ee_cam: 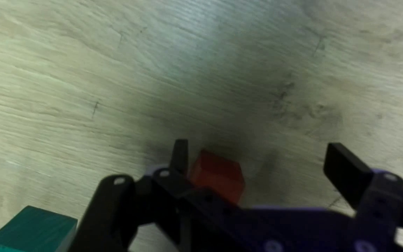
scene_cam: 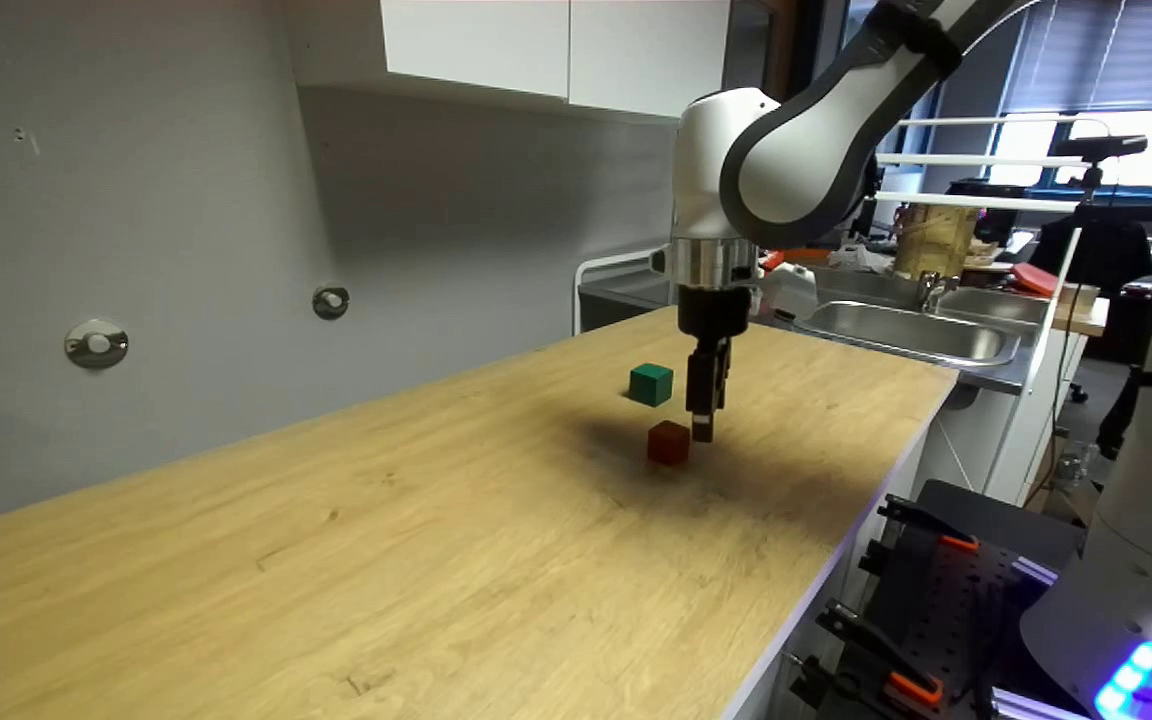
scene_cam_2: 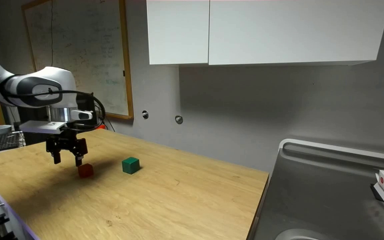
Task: Put the orange block on the green one
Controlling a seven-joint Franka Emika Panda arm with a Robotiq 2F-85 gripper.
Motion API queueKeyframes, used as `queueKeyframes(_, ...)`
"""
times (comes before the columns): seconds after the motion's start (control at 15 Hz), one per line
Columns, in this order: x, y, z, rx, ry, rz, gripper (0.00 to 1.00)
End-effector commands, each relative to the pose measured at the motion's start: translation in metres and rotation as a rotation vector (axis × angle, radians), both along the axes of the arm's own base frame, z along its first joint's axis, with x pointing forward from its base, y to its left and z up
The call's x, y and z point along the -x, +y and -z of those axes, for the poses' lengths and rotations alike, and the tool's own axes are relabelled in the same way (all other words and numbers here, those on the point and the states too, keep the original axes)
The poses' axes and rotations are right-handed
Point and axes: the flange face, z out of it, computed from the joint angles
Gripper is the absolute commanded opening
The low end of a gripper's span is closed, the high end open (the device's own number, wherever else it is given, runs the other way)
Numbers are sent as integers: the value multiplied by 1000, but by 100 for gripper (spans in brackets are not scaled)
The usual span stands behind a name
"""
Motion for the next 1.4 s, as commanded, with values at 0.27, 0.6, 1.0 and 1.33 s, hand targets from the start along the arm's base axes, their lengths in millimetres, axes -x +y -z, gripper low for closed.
queueKeyframes(0.27, -64, 8, 40, 0, 24, 77, 100)
queueKeyframes(0.6, -74, -13, 68, 12, 71, 139, 60)
queueKeyframes(1.0, -84, -19, 46, 23, 26, 166, 24)
queueKeyframes(1.33, -102, -19, 9, 45, -45, 168, 18)
